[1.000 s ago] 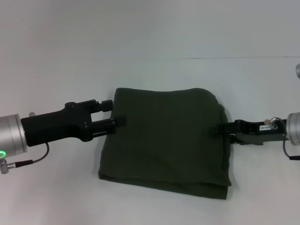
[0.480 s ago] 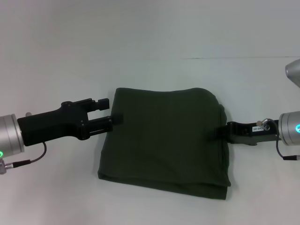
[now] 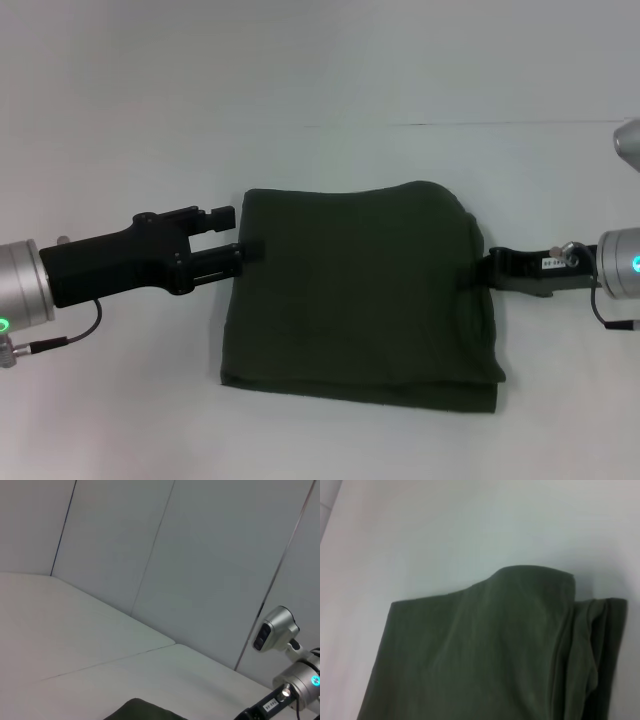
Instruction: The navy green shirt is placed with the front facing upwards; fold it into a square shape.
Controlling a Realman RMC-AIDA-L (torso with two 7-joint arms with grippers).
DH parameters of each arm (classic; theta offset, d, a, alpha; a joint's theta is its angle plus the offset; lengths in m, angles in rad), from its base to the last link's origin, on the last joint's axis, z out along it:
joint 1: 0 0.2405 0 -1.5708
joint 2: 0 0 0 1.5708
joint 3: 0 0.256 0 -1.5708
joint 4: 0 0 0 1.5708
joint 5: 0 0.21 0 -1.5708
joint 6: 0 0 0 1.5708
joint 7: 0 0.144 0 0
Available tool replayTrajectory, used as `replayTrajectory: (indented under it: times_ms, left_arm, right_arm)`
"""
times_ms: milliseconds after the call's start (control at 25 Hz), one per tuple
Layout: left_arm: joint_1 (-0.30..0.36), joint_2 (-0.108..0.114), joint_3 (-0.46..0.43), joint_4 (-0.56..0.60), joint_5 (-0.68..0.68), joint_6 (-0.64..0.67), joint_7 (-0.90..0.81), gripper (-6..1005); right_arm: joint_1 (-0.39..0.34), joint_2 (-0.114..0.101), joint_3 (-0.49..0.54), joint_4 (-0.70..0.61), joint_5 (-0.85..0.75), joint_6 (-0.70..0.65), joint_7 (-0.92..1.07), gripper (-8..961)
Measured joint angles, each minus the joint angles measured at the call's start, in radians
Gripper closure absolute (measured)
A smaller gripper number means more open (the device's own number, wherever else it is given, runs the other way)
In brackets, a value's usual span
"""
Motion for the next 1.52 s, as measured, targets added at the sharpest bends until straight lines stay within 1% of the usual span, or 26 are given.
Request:
replayTrajectory:
  times_ms: [160, 400, 640, 1120, 1360, 1520]
  left_arm:
    - [-0.004, 0.000, 0.000, -0.002, 0.000, -0.004, 0.000, 311]
    - [-0.004, -0.004, 0.000, -0.002, 0.001, -0.014, 0.000, 311]
    - [-0.006, -0.006, 0.000, -0.004, 0.000, -0.016, 0.000, 310]
    - [-0.013, -0.008, 0.007, -0.004, 0.003, -0.022, -0.007, 311]
    - [-0.015, -0.008, 0.008, -0.007, 0.003, -0.022, -0.008, 311]
    - [-0.015, -0.008, 0.005, -0.009, -0.001, -0.017, -0.009, 310]
  right_arm:
    - [0.019, -0.001, -0.002, 0.000, 0.000, 0.027, -0.008, 880]
    - [0.051, -0.009, -0.005, -0.001, -0.004, 0.066, -0.013, 877]
    - [0.063, -0.019, -0.005, -0.001, -0.005, 0.080, -0.014, 873]
    - [0.048, -0.025, -0.005, -0.002, -0.006, 0.095, -0.017, 867]
    - [0.039, -0.017, -0.003, -0.002, -0.005, 0.113, -0.023, 864]
    - [0.014, -0.013, 0.010, -0.015, 0.003, 0.122, -0.024, 862]
